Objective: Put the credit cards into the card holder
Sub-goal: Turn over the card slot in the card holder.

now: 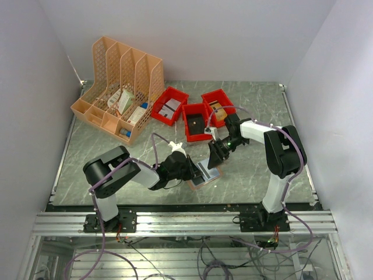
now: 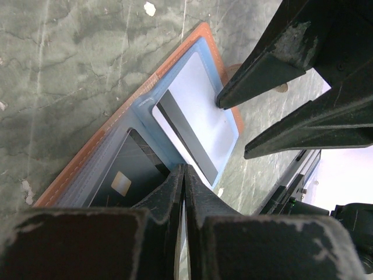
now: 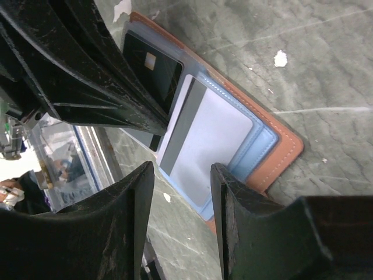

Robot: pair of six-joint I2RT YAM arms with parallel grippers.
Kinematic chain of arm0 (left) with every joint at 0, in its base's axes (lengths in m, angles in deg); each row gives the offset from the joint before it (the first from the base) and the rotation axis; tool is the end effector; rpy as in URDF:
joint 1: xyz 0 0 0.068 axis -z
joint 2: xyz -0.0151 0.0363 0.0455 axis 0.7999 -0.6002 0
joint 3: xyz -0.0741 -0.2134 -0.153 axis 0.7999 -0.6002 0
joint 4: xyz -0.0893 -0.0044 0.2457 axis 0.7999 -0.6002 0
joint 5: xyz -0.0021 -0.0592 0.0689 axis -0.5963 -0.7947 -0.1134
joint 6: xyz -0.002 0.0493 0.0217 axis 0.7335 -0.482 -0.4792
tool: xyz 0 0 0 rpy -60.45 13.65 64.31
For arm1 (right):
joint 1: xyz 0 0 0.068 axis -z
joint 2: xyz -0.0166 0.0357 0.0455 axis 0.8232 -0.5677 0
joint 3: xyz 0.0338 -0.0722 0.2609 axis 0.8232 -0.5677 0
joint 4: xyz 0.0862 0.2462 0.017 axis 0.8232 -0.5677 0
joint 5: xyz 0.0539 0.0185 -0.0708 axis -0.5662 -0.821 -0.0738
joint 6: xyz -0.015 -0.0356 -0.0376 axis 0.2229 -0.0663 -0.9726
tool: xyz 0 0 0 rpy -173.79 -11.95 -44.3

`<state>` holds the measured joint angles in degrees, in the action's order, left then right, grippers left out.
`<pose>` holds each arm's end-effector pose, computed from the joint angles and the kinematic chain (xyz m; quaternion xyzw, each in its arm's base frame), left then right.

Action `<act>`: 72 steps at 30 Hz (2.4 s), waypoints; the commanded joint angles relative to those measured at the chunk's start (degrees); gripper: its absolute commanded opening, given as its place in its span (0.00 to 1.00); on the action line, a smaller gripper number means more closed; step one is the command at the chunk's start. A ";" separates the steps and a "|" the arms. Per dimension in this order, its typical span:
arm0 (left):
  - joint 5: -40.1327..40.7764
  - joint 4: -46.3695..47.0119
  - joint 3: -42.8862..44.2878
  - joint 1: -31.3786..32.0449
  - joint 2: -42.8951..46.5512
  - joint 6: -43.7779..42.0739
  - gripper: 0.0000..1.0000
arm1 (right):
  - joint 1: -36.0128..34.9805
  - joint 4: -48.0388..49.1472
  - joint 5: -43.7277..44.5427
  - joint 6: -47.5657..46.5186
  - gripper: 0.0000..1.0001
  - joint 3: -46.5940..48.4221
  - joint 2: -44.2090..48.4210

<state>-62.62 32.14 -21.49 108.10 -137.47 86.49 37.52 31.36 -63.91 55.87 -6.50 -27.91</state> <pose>0.1778 -0.2555 0.1076 -0.0579 0.8654 -0.4332 0.2451 0.3014 0.1265 0.1384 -0.3379 0.8363 0.4300 0.0381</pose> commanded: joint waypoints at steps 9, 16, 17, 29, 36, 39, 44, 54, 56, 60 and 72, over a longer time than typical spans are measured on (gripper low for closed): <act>1.70 -3.38 -0.75 0.35 0.19 -2.06 0.14 | 0.64 -0.13 -2.87 0.36 0.43 0.78 0.00; 1.24 -5.67 -0.37 0.30 5.20 -3.18 0.20 | 1.63 1.18 -1.07 1.45 0.45 0.38 0.61; 1.04 -5.88 -0.17 0.30 5.87 -3.39 0.20 | 1.63 1.18 -0.91 1.51 0.45 0.32 0.52; -1.00 -8.02 5.07 0.30 2.74 -4.56 0.13 | 1.71 1.00 -1.48 1.50 0.45 0.37 -0.43; 0.79 -10.93 4.28 0.13 0.92 -5.40 0.09 | 1.72 1.50 -1.86 2.24 0.46 0.16 -1.13; 0.95 -10.33 2.64 0.15 1.37 -5.06 0.09 | 1.66 1.57 -1.85 2.60 0.46 0.11 -1.37; 0.68 -9.62 1.73 -0.05 0.81 -4.84 0.08 | 1.71 1.50 -2.75 2.52 0.47 0.10 -1.60; 0.00 -8.44 1.68 -0.22 -0.29 -4.82 0.08 | 1.53 -1.63 -8.49 -0.74 0.40 0.90 -1.61; -0.23 -7.99 1.54 -0.26 -0.05 -4.92 0.08 | 1.54 -1.91 -8.74 -0.73 0.37 0.89 -1.89; 0.02 -6.07 0.25 -0.30 1.99 -5.20 0.12 | 1.00 -1.79 -8.69 -0.23 0.29 0.90 -2.35; 4.39 -12.99 -2.85 -0.44 14.56 -7.55 0.29 | -0.18 0.92 -6.43 2.30 0.00 0.33 -2.56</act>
<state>-61.79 22.76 -22.80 107.95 -127.39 81.04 37.65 31.47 -69.75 57.66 -6.45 -29.96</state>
